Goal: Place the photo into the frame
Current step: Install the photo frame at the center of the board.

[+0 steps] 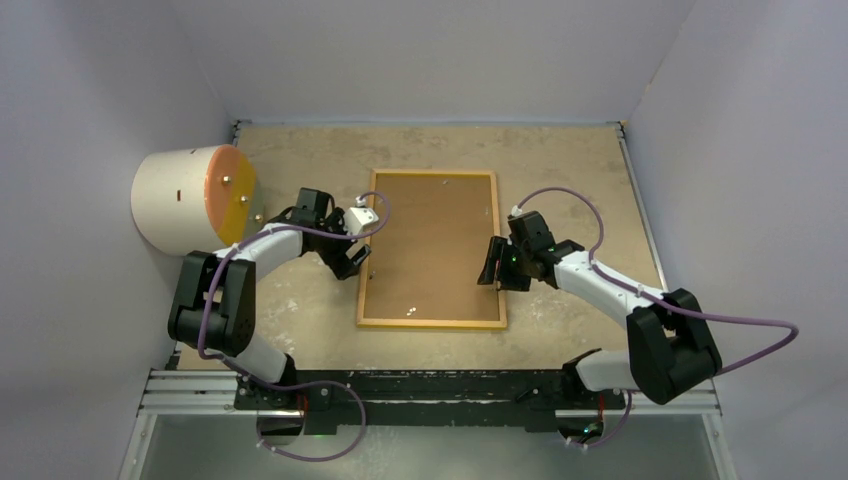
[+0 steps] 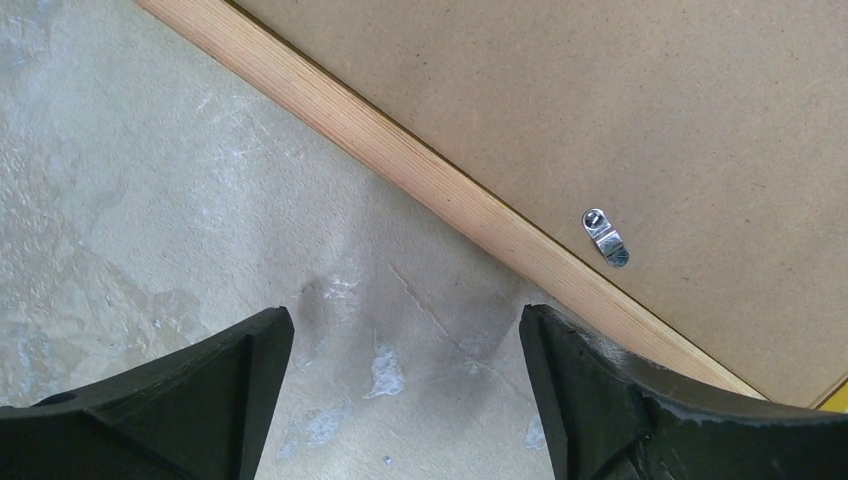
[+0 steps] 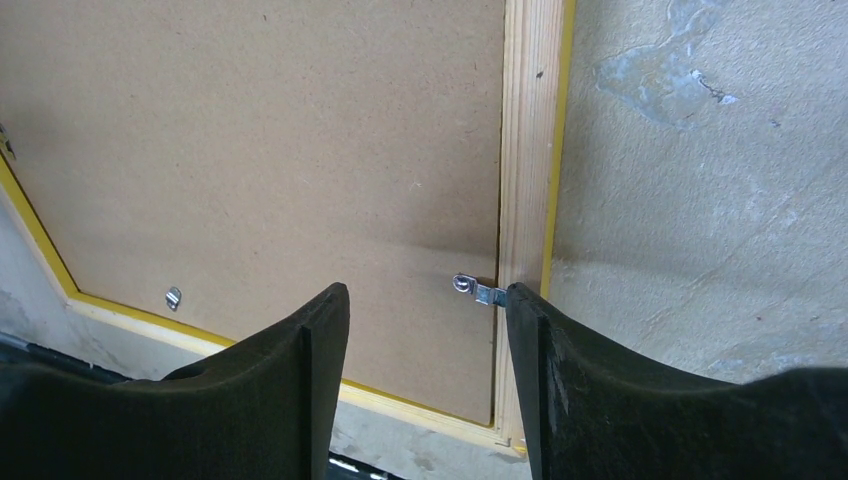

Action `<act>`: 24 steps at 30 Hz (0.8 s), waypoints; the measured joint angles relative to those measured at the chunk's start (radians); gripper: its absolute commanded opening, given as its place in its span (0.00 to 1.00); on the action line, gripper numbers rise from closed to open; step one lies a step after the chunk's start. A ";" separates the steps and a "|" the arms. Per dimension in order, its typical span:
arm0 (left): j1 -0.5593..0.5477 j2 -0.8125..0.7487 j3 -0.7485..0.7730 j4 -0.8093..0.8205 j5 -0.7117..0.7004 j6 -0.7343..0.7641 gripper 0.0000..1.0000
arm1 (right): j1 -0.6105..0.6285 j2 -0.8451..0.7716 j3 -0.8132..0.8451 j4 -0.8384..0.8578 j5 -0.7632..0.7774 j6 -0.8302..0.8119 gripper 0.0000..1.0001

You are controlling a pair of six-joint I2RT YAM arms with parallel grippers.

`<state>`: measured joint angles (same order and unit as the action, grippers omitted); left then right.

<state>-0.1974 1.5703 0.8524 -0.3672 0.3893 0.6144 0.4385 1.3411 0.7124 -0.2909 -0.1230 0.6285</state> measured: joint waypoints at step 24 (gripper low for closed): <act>0.000 -0.016 -0.031 0.015 0.005 0.000 0.89 | 0.002 -0.019 -0.034 -0.003 -0.061 0.007 0.55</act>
<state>-0.1974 1.5539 0.8219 -0.3523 0.3943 0.6144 0.4408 1.3216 0.6781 -0.2935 -0.1841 0.6353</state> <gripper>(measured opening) 0.892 0.550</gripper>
